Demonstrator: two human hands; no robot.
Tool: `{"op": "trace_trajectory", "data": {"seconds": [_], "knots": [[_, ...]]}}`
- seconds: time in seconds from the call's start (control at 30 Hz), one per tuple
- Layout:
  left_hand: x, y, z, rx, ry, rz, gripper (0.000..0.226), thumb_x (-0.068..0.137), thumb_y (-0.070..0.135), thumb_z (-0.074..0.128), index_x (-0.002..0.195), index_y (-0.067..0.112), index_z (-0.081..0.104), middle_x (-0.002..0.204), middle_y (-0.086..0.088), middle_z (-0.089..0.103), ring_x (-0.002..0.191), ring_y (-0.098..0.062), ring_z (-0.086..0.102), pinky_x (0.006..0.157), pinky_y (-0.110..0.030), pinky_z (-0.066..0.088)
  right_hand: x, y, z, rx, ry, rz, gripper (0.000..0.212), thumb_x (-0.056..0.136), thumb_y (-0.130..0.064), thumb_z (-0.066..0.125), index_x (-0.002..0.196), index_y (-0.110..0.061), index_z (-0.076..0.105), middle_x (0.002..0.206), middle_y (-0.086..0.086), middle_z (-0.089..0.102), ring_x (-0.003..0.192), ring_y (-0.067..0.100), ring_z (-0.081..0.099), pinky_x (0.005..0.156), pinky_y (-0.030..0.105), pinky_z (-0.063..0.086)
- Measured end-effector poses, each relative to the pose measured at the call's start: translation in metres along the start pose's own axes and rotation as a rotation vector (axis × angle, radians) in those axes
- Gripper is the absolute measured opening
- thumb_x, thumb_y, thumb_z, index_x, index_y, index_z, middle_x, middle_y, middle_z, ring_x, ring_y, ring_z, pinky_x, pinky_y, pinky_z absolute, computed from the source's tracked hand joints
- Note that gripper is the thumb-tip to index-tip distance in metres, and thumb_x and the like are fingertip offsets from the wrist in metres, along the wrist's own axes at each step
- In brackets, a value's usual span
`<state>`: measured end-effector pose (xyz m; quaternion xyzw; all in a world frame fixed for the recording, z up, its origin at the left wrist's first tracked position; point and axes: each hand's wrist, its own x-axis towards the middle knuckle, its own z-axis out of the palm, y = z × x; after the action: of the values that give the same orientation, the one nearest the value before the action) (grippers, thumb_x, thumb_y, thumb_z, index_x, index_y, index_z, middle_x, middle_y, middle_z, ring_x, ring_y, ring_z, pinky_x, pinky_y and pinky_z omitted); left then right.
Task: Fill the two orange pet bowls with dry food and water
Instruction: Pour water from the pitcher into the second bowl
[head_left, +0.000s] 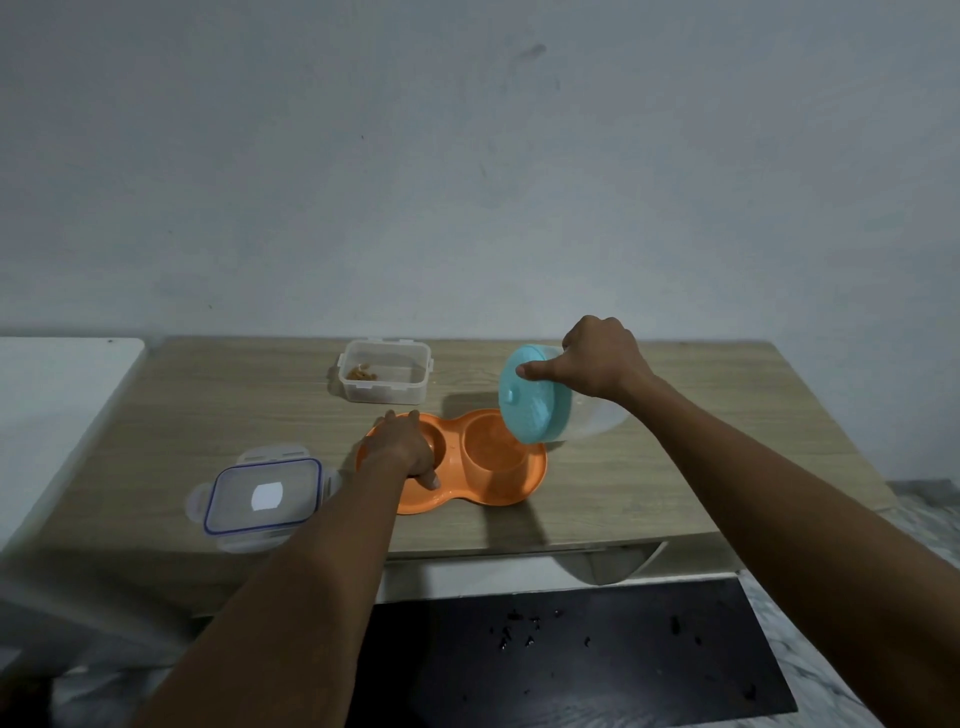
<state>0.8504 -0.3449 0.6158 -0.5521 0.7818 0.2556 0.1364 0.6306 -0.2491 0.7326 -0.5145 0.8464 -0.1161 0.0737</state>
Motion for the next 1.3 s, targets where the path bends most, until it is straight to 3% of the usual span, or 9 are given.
{"op": "trace_trajectory", "data": {"seconds": [1.3], "knots": [[0.004, 0.000, 0.002, -0.007, -0.008, -0.007, 0.125, 0.063, 0.026, 0.091, 0.156, 0.021, 0.008, 0.163, -0.012, -0.001, 0.150, -0.033, 0.011, 0.116, -0.048, 0.028, -0.003, 0.001, -0.019, -0.003, 0.009, -0.042, 0.069, 0.068, -0.072, 0.078, 0.051, -0.015, 0.043, 0.048, -0.002, 0.040, 0.049, 0.014, 0.038, 0.051, 0.029, 0.029]]}}
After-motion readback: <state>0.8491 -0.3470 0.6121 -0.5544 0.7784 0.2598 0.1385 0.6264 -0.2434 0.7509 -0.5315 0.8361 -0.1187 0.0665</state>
